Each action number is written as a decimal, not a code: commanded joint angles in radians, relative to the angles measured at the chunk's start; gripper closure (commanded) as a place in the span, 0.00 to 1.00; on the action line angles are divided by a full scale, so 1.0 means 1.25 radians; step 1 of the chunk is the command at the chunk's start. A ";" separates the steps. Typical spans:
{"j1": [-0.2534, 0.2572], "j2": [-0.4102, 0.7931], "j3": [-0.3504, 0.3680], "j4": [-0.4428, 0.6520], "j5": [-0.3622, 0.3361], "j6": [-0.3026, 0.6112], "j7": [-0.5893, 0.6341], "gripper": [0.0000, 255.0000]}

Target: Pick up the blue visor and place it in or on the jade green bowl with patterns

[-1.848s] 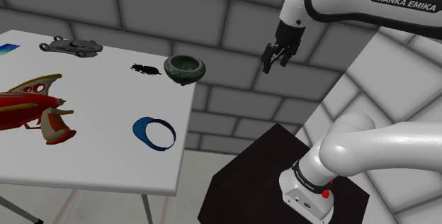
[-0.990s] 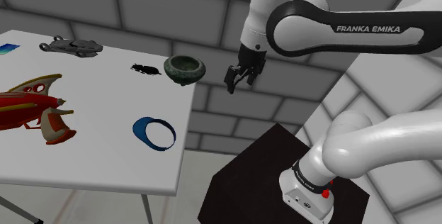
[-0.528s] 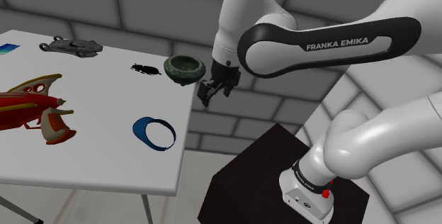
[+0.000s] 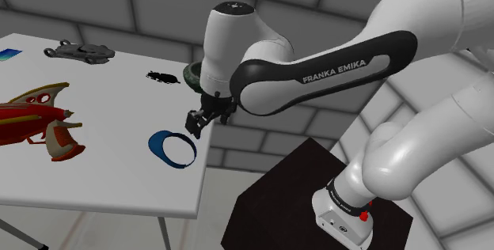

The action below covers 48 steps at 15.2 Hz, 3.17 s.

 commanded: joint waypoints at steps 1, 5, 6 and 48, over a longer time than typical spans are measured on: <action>0.002 0.058 0.029 0.034 -0.028 0.027 0.043 0.00; 0.005 0.128 0.053 0.058 -0.075 0.071 0.093 0.00; 0.005 0.136 0.054 0.055 -0.081 0.081 0.097 0.00; 0.006 0.063 0.039 0.149 -0.032 -0.075 0.053 1.00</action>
